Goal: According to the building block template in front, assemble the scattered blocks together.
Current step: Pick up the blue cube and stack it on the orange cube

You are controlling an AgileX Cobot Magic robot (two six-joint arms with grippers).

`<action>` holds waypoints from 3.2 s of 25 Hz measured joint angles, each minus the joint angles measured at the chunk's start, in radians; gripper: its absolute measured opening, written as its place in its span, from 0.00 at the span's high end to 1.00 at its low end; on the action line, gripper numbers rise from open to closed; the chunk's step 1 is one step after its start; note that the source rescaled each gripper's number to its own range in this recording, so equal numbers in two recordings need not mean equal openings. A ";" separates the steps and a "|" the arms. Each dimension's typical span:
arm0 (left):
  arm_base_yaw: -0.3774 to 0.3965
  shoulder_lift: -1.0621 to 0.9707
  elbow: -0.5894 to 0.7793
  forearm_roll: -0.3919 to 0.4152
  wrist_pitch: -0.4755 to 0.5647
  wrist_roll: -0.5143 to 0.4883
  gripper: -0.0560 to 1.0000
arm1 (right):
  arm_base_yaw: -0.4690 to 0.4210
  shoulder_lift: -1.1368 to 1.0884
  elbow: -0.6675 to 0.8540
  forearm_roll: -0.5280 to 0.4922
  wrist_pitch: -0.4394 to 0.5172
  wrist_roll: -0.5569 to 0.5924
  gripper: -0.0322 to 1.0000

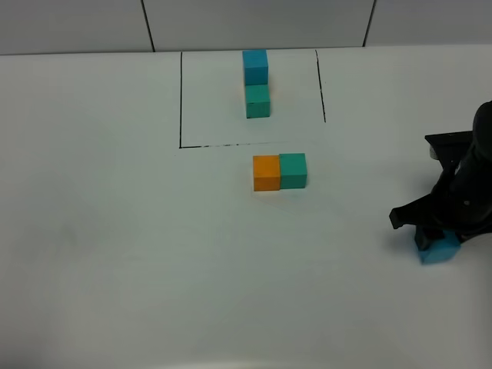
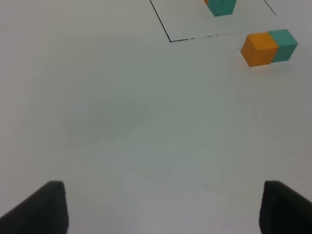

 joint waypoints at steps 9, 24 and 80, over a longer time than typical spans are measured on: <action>0.000 0.000 0.000 0.000 0.000 0.000 0.21 | 0.290 0.033 -0.310 -0.078 0.244 -0.651 0.96; 0.000 0.000 0.000 0.000 0.000 0.000 0.21 | 0.414 0.458 -1.001 -0.060 0.427 -0.934 0.96; 0.000 0.000 0.000 0.000 0.000 0.000 0.21 | 0.435 0.602 -1.113 -0.074 0.433 -0.956 0.96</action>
